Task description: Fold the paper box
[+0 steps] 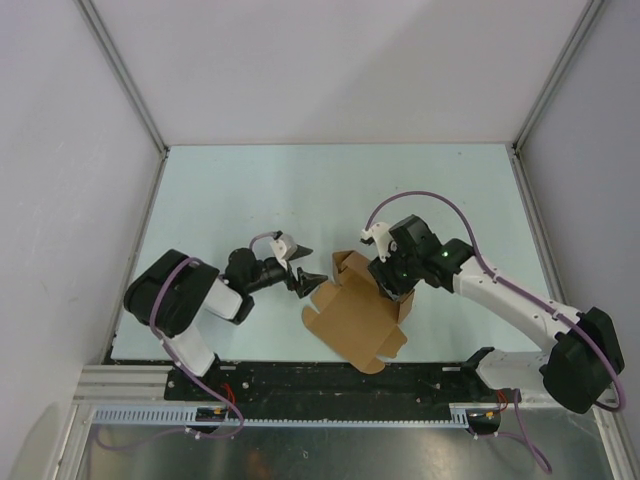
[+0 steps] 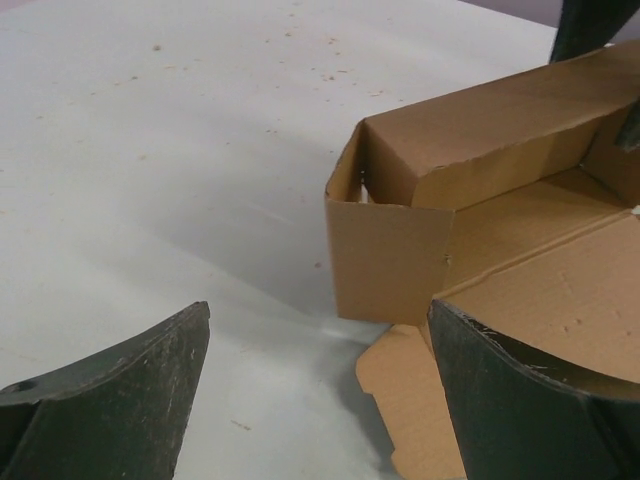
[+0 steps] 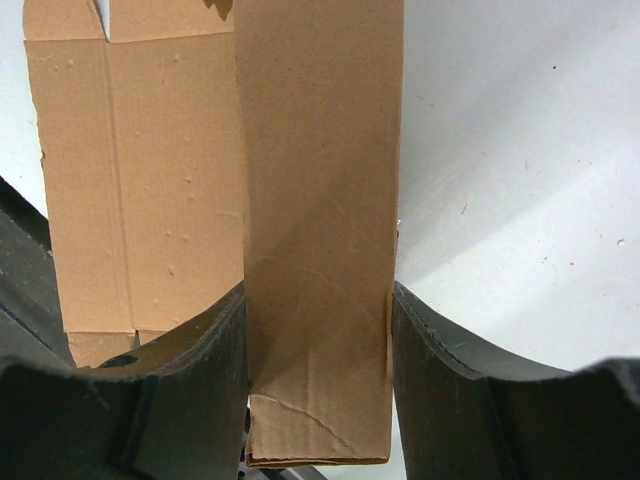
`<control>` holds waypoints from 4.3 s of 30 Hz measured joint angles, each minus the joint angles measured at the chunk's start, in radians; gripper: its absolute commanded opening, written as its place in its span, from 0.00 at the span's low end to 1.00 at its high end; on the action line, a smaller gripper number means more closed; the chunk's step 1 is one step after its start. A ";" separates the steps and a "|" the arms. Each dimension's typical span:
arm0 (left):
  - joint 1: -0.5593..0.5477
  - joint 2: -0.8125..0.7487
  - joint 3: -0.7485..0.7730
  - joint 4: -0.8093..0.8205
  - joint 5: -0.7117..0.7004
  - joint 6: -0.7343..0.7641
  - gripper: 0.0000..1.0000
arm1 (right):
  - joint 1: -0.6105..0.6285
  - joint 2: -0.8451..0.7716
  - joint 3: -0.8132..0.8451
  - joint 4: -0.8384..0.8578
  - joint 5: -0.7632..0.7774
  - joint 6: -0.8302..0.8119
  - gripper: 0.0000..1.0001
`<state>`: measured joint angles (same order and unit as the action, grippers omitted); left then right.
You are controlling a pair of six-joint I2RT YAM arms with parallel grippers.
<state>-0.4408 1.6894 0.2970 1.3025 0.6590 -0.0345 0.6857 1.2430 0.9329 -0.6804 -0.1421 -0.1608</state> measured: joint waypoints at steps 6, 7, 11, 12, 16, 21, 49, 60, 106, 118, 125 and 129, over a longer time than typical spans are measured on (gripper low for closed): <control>0.014 0.076 0.056 0.005 0.101 -0.035 0.91 | 0.005 -0.021 0.000 0.000 -0.010 -0.009 0.51; 0.016 0.080 0.058 0.005 0.106 -0.038 0.91 | 0.005 -0.025 0.000 0.000 -0.013 -0.011 0.51; 0.021 0.108 0.076 0.005 0.143 -0.069 0.90 | 0.007 -0.033 0.000 0.000 -0.027 -0.017 0.51; 0.023 0.111 0.079 0.005 0.150 -0.074 0.90 | 0.009 -0.033 0.000 0.000 -0.029 -0.017 0.51; 0.024 0.111 0.085 0.005 0.164 -0.088 0.89 | 0.018 -0.033 0.000 0.000 -0.032 -0.024 0.51; 0.024 0.111 0.087 0.005 0.180 -0.099 0.86 | 0.031 -0.025 0.000 -0.002 -0.036 -0.028 0.51; -0.069 0.148 0.126 0.006 0.202 -0.150 0.75 | 0.042 0.011 0.000 0.005 -0.050 -0.031 0.51; -0.100 0.148 0.125 0.006 0.103 -0.141 0.73 | 0.046 0.017 0.000 0.020 -0.050 -0.030 0.52; -0.340 0.101 0.026 0.000 -0.478 -0.016 0.15 | 0.110 0.061 0.000 0.074 -0.050 0.008 0.51; -0.382 0.035 -0.006 -0.027 -0.578 0.035 0.44 | 0.117 0.071 0.000 0.080 -0.050 0.011 0.51; -0.391 0.008 -0.019 -0.006 -0.582 0.043 0.48 | 0.116 0.076 0.000 0.084 -0.049 0.011 0.51; -0.391 0.003 -0.024 -0.003 -0.589 0.050 0.42 | 0.116 0.076 0.000 0.086 -0.049 0.012 0.51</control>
<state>-0.8322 1.6924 0.2733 1.2999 0.0696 0.0154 0.8021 1.3193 0.9325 -0.5941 -0.1913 -0.1490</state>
